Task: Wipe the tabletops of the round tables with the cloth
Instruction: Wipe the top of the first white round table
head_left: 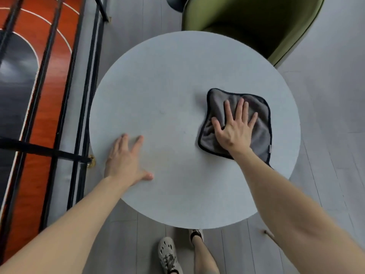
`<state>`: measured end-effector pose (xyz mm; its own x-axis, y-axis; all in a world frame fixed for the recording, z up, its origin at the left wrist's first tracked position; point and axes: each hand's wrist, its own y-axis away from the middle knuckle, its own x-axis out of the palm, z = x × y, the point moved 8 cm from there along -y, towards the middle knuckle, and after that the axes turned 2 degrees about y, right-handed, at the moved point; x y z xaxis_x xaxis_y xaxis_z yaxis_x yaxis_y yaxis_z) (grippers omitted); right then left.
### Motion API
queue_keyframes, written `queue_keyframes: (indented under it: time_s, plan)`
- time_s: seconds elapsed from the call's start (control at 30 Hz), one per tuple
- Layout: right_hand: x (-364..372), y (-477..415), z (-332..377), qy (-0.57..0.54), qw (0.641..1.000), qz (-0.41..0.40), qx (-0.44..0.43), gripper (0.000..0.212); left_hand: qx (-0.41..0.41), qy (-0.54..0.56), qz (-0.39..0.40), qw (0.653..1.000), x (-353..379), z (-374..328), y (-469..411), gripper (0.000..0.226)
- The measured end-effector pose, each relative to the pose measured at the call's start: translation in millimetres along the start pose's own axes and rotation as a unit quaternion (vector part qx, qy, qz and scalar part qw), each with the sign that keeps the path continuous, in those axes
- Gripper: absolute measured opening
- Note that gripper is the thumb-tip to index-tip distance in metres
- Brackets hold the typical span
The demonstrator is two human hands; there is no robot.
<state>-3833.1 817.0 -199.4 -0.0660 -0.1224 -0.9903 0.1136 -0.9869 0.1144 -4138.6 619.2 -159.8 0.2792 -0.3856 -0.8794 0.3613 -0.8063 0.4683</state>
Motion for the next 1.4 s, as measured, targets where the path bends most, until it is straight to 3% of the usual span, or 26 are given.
queue_keyframes:
  time_s: [0.2, 0.33, 0.43, 0.53, 0.63, 0.7, 0.73, 0.87, 1.0, 1.07, 1.17, 1.23, 1.3, 1.33, 1.4]
  plan:
    - [12.2, 39.7, 109.3, 0.005, 0.987, -0.007, -0.162, 0.077, -0.009, 0.008, 0.002, 1.000, -4.0, -0.2, 1.7, 0.145]
    - [17.9, 139.5, 105.9, -0.016, 0.966, 0.018, -0.258, 0.083, -0.009, 0.010, 0.008, 1.000, -7.4, -0.8, 2.2, 0.143]
    - [20.0, 175.2, 56.9, -0.011, 0.958, 0.024, -0.287, 0.082, -0.008, 0.002, 0.016, 1.000, -7.0, -1.6, 4.7, 0.144]
    - [11.6, 134.2, -9.7, 0.022, 0.976, -0.002, -0.218, 0.085, -0.007, -0.001, 0.013, 1.000, -6.3, -0.8, 4.5, 0.145]
    - [6.4, 79.1, -52.5, 0.033, 0.998, -0.001, -0.061, 0.090, -0.011, 0.001, 0.009, 1.000, -5.6, 0.5, 4.0, 0.144]
    - [8.0, 74.8, -38.5, 0.018, 1.000, -0.012, -0.007, 0.087, -0.015, 0.001, 0.002, 1.000, -5.2, 1.5, 4.4, 0.143]
    - [9.0, 83.2, -15.3, 0.012, 1.000, -0.021, -0.020, 0.086, -0.012, 0.003, 0.001, 1.000, -4.9, 1.4, 4.6, 0.142]
    - [21.7, 155.6, 116.1, -0.001, 0.968, 0.011, -0.250, 0.078, -0.004, 0.009, 0.007, 1.000, -4.6, 1.7, 6.3, 0.140]
    - [25.2, 144.5, 120.8, -0.001, 0.915, 0.024, -0.403, 0.078, -0.003, -0.007, 0.000, 1.000, -13.2, 1.3, 4.0, 0.130]
    - [17.5, 95.8, 78.4, -0.008, 0.931, 0.001, -0.366, 0.079, -0.003, 0.015, 0.009, 1.000, -25.9, 2.5, -11.0, 0.103]
    - [-4.5, -1.2, 2.6, 0.009, 0.986, -0.026, -0.166, 0.079, -0.016, 0.027, 0.031, 0.999, -52.6, 8.2, -49.8, 0.078]
    - [-12.3, -50.4, -32.0, 0.001, 0.999, -0.014, -0.030, 0.080, -0.029, 0.021, 0.013, 0.999, -68.3, 9.0, -76.2, 0.086]
    - [-14.6, -70.7, -32.9, -0.022, 0.998, -0.017, 0.054, 0.082, -0.053, 0.015, -0.013, 0.998, -78.6, 13.6, -100.8, 0.108]
    - [-16.1, -71.7, -15.2, -0.020, 0.999, -0.026, 0.038, 0.082, -0.064, 0.005, -0.012, 0.998, -81.9, 16.4, -112.5, 0.125]
    - [-12.9, -51.9, 49.9, -0.008, 0.992, -0.034, -0.125, 0.083, -0.076, -0.014, 0.022, 0.997, -83.4, 20.2, -133.9, 0.155]
